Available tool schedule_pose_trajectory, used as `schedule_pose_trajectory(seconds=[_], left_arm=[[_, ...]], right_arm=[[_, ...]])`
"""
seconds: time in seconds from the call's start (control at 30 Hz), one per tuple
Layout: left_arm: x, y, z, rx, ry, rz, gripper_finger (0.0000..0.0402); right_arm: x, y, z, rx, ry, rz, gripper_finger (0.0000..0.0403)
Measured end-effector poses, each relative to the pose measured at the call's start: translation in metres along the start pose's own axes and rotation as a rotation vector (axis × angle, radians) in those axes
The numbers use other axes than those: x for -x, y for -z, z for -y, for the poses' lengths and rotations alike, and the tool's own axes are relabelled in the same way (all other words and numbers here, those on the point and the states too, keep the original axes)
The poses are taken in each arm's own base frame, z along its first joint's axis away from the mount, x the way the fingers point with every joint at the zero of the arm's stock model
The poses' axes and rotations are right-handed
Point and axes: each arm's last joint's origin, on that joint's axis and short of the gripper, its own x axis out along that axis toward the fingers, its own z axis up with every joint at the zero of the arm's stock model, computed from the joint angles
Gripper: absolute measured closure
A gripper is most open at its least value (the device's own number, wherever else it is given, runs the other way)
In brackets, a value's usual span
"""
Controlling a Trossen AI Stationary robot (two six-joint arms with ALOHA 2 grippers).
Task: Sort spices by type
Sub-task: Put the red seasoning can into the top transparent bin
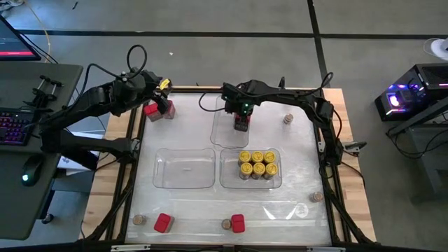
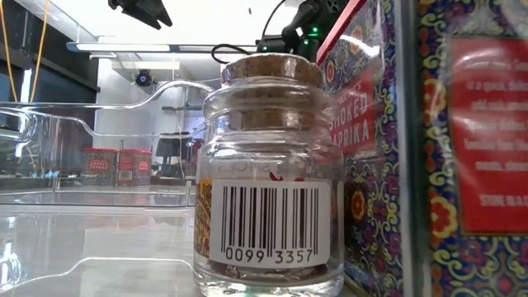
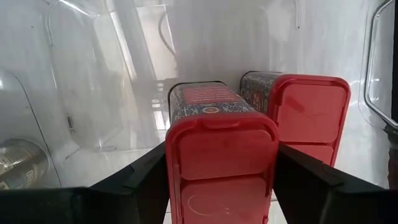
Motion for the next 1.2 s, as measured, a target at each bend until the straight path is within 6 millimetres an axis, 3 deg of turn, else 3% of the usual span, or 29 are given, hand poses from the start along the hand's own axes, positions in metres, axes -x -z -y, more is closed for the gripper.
schedule_pose_trajectory(seconds=[0.2, 0.53, 0.93, 1.2], left_arm=[[0.0, 0.0, 0.0, 0.0, 0.0, 0.0, 0.0153], [0.0, 0.0, 0.0, 0.0, 0.0, 0.0, 0.0153], [0.0, 0.0, 0.0, -0.007, -0.001, 0.0, 0.0153], [0.0, 0.0, 0.0, 0.007, 0.0, 0.0, 0.0153]], right_arm=[[0.0, 0.002, 0.009, -0.044, 0.004, -0.001, 0.0159], [0.0, 0.004, 0.017, -0.059, 0.007, -0.001, 0.0116], [0.014, 0.004, 0.016, -0.138, -0.022, -0.012, 0.0114], [0.012, 0.005, 0.016, -0.135, -0.022, -0.023, 0.0114]])
